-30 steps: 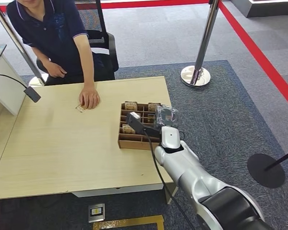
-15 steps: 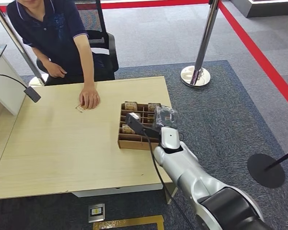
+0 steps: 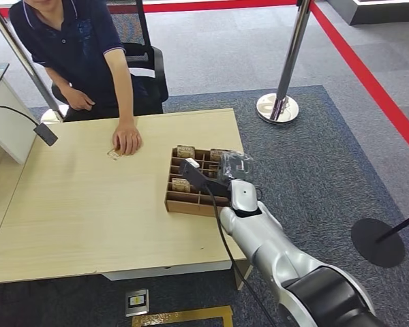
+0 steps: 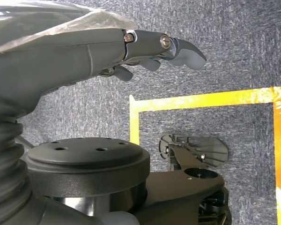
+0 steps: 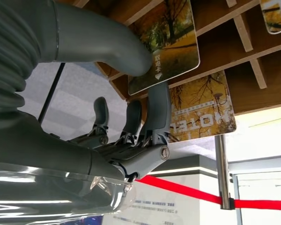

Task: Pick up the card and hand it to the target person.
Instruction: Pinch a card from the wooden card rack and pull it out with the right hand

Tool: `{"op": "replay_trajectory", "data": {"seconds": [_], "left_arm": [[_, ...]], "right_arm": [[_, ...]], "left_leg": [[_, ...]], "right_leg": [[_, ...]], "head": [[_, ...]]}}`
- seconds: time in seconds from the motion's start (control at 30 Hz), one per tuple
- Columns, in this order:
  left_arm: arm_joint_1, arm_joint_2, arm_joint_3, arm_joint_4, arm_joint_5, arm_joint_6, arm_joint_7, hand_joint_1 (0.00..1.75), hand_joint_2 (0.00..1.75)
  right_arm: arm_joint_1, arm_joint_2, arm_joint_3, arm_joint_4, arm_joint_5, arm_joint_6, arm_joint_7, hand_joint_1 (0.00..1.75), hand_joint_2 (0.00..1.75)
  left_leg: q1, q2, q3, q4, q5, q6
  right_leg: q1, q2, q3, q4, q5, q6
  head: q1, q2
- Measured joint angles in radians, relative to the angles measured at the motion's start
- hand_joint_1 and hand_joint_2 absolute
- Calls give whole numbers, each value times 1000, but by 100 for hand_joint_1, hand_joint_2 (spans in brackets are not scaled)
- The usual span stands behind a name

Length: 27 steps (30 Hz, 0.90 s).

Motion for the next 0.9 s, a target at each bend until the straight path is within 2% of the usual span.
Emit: {"op": "replay_trajectory", "data": {"seconds": [0.07, 0.37, 0.57, 0.9], "left_arm": [[0, 0, 0, 0, -1, 0, 0, 0, 175], [0, 0, 0, 0, -2, 1, -3, 0, 175], [0, 0, 0, 0, -2, 3, -9, 0, 175], [1, 0, 0, 0, 1, 11, -10, 0, 175]], "right_arm": [[0, 0, -1, 0, 0, -2, -1, 153, 175], [2, 0, -1, 0, 14, -11, 3, 144, 175], [3, 0, -1, 0, 16, -12, 4, 146, 175], [9, 1, -2, -4, 7, -26, -11, 165, 175]], "left_leg": [[0, 0, 0, 0, 0, 0], [0, 0, 0, 0, 1, -1], [0, 0, 0, 0, 1, -1], [0, 0, 0, 0, 1, -1]], "right_leg": [[0, 0, 0, 0, 0, 0], [0, 0, 0, 0, 1, -1], [0, 0, 0, 0, 1, -1], [0, 0, 0, 0, 1, -1]], "head": [[0, 0], [0, 0], [0, 0], [0, 0]]}}
